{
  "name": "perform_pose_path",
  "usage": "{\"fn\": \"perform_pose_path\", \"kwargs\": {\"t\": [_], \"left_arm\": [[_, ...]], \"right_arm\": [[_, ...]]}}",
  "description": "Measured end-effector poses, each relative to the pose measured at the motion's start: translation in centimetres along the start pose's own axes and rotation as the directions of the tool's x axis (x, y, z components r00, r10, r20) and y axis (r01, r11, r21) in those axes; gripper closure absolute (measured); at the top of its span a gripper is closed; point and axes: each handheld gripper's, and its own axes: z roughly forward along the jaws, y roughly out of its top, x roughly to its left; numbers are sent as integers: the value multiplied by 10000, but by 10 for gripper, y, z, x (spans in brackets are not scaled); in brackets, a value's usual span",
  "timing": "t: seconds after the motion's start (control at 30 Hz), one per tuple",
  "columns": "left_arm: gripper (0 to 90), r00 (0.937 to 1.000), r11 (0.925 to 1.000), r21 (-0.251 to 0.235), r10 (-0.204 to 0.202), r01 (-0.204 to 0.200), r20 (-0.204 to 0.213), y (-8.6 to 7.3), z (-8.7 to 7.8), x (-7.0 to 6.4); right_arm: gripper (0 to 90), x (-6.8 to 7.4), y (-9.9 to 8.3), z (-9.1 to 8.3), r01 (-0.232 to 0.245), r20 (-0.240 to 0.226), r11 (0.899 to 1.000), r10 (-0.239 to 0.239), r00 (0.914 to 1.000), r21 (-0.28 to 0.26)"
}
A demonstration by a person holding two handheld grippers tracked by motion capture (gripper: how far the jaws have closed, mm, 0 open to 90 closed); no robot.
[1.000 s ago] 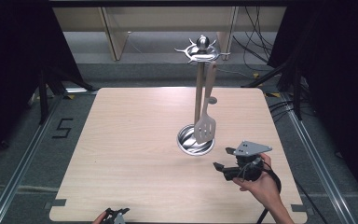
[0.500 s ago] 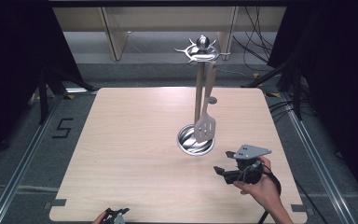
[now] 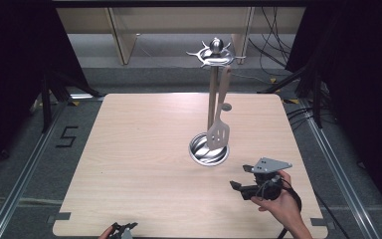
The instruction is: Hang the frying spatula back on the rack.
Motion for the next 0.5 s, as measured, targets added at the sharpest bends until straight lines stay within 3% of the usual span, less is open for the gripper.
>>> {"fn": "perform_pose_path", "kwargs": {"t": [0.07,0.1,0.23,0.4,0.43,0.47,0.5], "left_arm": [[175,10000,10000,-10,1,-1,8,0,0,0],[175,10000,10000,-14,17,-17,11,0,0,0],[175,10000,10000,-31,-2,2,22,0,0,0],[175,10000,10000,41,-6,6,-15,0,0,-1],[175,10000,10000,47,18,-18,-35,0,0,0],[175,10000,10000,43,20,-20,-31,0,0,0],[175,10000,10000,49,22,-21,-23,0,0,0]], "right_arm": [[269,2,-2,0,-114,-27,9999,114,9999,12],[269,0,-2,0,94,43,9999,-93,9999,-64],[268,-1,-6,2,123,13,9999,-123,9999,-24],[266,0,-10,2,-99,-22,9999,99,9999,129],[265,3,-11,1,-412,-3,9990,412,9991,199],[264,0,-12,1,-77,-51,9998,78,10000,181],[264,1,-13,2,-196,-40,9996,197,9998,182]]}}
